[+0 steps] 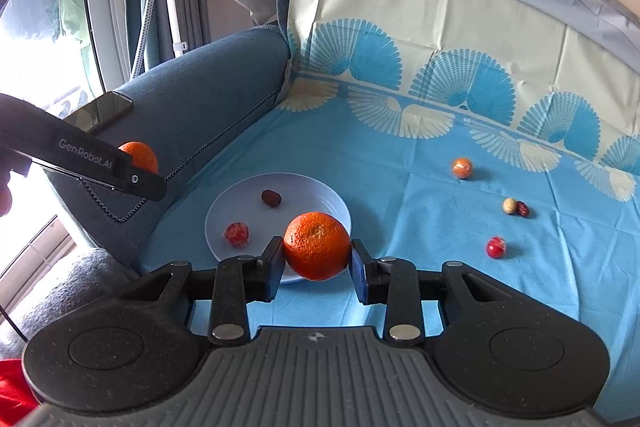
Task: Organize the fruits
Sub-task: 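Carry both mandarins over the plate and open both tools to drop them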
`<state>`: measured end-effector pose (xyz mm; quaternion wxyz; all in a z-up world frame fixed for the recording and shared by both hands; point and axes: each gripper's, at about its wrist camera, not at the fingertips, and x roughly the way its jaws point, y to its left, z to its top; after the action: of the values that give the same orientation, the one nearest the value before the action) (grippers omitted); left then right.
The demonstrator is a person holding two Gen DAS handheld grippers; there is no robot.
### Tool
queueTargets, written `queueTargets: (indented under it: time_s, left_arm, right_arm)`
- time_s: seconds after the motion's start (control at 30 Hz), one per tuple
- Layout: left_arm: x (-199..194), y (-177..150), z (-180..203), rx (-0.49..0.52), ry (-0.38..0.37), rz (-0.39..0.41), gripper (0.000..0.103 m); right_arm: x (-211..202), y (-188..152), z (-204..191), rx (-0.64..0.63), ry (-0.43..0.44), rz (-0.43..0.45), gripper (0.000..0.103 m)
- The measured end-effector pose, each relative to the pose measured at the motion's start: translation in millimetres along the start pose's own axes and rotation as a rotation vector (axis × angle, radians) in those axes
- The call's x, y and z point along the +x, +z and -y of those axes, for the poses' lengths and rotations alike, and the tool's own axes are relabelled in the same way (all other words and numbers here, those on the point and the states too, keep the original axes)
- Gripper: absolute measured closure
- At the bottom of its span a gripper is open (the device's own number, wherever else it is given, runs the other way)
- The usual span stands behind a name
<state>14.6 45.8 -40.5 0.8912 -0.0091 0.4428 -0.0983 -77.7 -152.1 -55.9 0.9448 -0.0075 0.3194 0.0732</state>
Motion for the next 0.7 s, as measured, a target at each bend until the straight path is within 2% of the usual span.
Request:
queueTargets:
  time_s: [0.4,0.7]
  left_arm:
    - [109,42,-1,0.017,0.046,-0.114,0.068]
    - [166,51,0,0.052,0.094,-0.177,0.068]
  right_arm:
    - [117,19,12,-0.031,0.018,-0.101,0.067]
    - [174,13,21,-0.036,0.029,-0.166,0.066]
